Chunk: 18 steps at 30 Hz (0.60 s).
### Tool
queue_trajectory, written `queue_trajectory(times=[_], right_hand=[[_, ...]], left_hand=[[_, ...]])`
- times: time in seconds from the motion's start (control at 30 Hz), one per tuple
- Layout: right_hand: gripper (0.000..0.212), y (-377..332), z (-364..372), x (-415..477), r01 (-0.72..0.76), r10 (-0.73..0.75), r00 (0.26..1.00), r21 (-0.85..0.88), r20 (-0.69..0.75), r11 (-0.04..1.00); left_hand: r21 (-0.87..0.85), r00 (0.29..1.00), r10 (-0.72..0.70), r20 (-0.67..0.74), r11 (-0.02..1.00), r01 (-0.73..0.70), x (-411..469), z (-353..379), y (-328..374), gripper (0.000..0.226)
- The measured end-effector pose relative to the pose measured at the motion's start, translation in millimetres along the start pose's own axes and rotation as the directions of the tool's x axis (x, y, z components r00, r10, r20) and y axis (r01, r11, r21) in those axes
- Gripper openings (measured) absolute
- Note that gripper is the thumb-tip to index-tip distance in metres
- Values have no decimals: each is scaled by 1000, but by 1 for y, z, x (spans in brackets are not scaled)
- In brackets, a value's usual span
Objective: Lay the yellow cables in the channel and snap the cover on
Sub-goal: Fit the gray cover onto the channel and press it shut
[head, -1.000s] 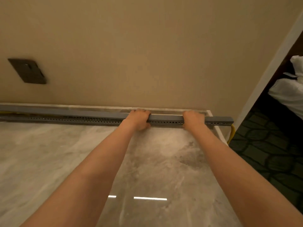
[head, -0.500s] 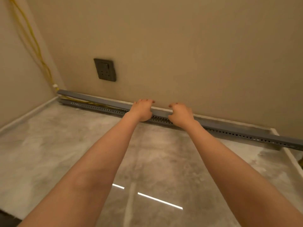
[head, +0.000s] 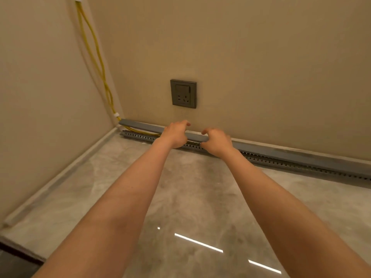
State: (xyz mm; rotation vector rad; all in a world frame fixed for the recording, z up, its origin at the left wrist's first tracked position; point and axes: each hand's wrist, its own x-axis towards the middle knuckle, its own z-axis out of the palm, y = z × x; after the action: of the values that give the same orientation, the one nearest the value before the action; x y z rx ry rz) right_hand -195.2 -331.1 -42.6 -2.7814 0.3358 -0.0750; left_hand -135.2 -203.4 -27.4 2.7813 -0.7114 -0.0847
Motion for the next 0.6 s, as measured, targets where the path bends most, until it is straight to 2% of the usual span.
queue_trajectory(times=[0.27, 0.47, 0.6], right_hand=[[45, -48, -1, 11, 132, -131, 991, -45, 24, 990], [47, -44, -5, 6, 214, -207, 975, -92, 77, 972], [48, -46, -5, 11, 249, -244, 965, -45, 93, 967]], left_hand=[[-19, 995, -93, -38, 996, 93, -12, -11, -45, 56], [-40, 980, -181, -78, 983, 178, -27, -5, -43, 58], [-39, 966, -234, -110, 972, 231, -34, -6, -46, 59]])
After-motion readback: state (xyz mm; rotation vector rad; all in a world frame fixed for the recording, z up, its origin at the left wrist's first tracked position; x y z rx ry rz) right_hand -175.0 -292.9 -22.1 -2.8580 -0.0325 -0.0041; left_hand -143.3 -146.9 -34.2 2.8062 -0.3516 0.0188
